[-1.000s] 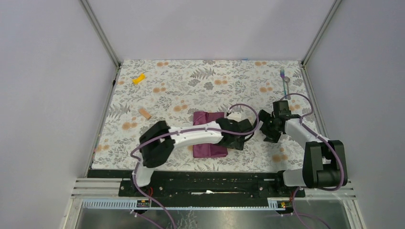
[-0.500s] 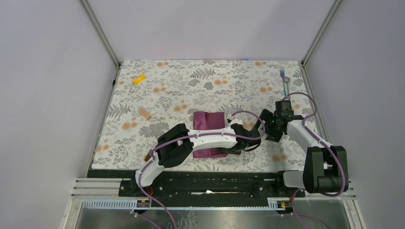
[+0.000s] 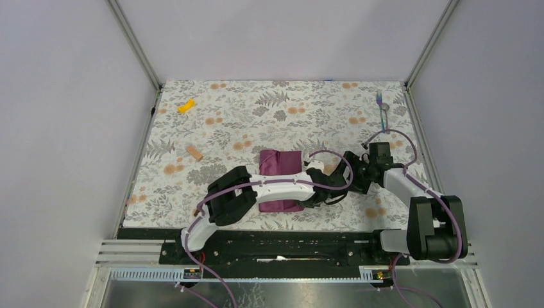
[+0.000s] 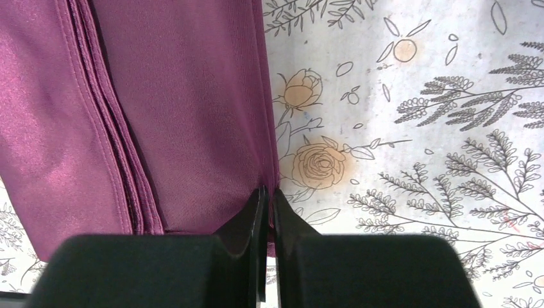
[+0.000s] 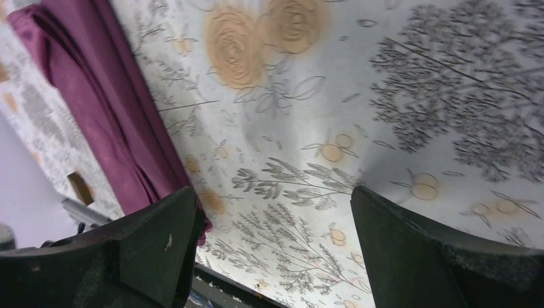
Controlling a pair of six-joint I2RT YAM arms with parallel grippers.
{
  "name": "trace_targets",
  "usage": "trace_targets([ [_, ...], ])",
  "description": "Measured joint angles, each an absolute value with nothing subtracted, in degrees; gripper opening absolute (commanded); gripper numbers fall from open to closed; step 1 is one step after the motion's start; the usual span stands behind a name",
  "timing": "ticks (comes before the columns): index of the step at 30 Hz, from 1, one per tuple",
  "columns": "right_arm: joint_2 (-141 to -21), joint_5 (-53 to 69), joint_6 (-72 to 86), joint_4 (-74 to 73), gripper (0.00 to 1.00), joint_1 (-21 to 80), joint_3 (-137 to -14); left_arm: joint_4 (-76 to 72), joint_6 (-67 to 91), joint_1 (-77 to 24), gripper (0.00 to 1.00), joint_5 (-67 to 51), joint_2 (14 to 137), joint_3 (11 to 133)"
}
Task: Fold the napkin into a case and place the utensils inside
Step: Pick up the 2/3-rectangle-folded napkin at the center of the board.
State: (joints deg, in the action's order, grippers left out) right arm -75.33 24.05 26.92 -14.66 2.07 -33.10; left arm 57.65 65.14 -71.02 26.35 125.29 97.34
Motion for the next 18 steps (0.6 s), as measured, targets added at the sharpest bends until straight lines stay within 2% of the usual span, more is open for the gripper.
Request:
trace_targets([
  [4, -76.1, 30.7, 26.7, -9.3, 1.0, 2.0, -31.6, 55.4, 63.4, -70.9, 0.0, 26.2, 123.4, 94.4],
  [9, -82.4, 40.8, 30.4, 2.1, 1.0, 3.9, -30.4, 51.2, 60.8, -70.8, 0.0, 24.5, 119.4, 88.6],
  [14, -87.4, 45.0, 36.7, 13.4, 0.99, 10.3, -29.7, 48.7, 59.4, -70.8, 0.0, 23.7, 113.8, 84.2],
  [18, -91.4, 46.6, 42.2, 20.9, 0.94, 13.6, -29.7, 46.6, 58.7, -70.8, 0.0, 23.6, 109.0, 81.6],
])
